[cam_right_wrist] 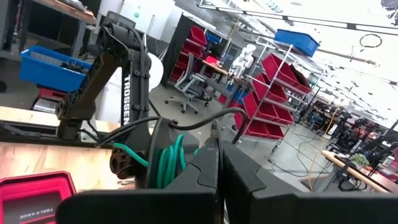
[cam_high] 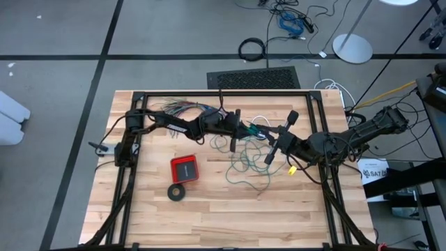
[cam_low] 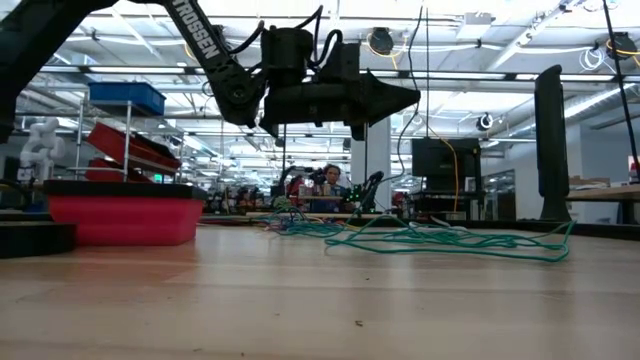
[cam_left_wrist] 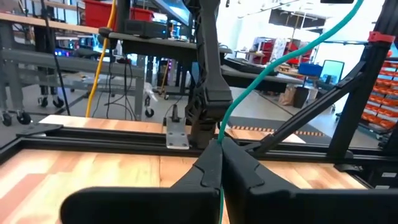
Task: Coil cords
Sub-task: Coil the green wire onto the spool
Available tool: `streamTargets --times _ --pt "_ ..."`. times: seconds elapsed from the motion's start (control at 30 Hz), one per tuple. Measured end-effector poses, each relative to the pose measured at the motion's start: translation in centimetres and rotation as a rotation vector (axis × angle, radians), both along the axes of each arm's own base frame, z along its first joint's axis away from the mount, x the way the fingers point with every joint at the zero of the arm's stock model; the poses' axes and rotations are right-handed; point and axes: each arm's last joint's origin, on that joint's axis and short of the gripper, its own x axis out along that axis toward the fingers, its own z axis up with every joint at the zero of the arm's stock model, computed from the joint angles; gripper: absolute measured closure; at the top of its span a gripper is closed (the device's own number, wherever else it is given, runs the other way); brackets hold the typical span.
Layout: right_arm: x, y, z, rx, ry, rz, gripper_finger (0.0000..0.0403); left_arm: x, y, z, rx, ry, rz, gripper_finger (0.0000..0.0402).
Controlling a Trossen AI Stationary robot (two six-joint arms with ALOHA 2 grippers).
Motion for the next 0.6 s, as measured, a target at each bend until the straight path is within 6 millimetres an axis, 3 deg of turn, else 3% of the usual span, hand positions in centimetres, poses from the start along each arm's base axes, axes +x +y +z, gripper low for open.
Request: streamTargets --times 0.23,0.6 --pt "0.0 -0.1 -0.3 -0.001 0.030 -0.038 0.0403 -0.3 0.8 0.3 -0.001 0.024 0.018 0.0399" --pt "-0.1 -0.2 -1.1 0.029 0.074 -0.080 0.0403 -3.3 2.8 5.2 0.128 0.173 0.191 0.0401"
